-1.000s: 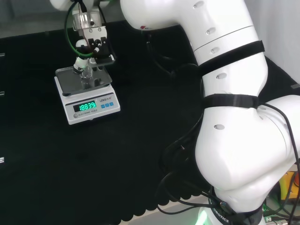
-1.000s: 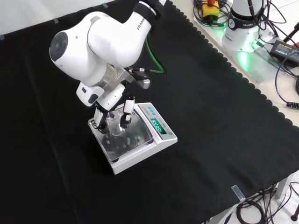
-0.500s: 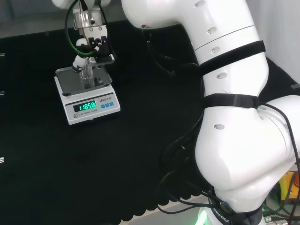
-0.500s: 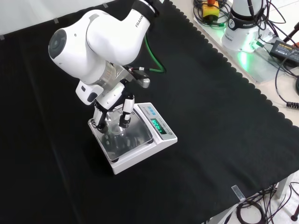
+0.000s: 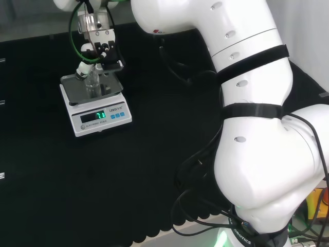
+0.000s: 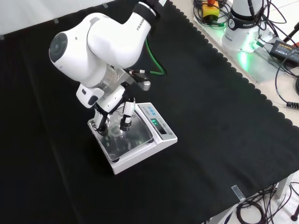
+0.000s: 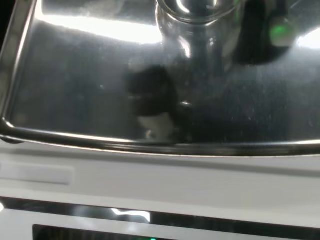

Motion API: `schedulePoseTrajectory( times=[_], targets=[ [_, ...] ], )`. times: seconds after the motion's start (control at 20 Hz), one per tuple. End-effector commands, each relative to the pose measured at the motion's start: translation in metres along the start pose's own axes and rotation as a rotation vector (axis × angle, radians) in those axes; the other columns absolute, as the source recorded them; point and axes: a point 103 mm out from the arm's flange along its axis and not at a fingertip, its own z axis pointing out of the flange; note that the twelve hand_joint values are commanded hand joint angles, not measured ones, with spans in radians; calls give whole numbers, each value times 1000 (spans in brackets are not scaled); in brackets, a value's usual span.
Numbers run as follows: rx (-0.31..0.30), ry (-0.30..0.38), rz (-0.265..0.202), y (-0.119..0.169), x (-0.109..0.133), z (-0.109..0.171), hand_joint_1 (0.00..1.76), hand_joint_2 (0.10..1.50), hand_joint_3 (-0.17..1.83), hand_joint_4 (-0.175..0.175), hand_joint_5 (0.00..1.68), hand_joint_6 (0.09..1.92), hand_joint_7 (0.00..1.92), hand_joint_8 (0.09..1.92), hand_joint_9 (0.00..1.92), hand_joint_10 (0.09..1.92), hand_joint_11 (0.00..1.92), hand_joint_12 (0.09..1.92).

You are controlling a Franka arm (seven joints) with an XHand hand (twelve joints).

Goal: Put the beaker on the electronic balance.

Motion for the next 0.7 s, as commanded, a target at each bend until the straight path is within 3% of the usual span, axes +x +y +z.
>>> schedulePoseTrajectory(
  times=[0.05, 0.25, 0.45, 0.7],
  targets=[
    [-19, 8, 8, -5, -2, -7, 476, 1007, -175, -115, 323, 712, 562, 916, 693, 759, 788, 1184],
    [-6, -14, 30, -8, -4, -11, 351, 921, -171, -99, 298, 629, 464, 920, 458, 830, 517, 1331],
    [-43, -28, 49, -14, -8, -20, 287, 866, -149, -86, 282, 515, 364, 913, 186, 895, 199, 1476],
    [-109, 17, 74, -32, -22, -39, 269, 853, -129, -85, 289, 461, 334, 907, 124, 932, 153, 1501]
  ],
)
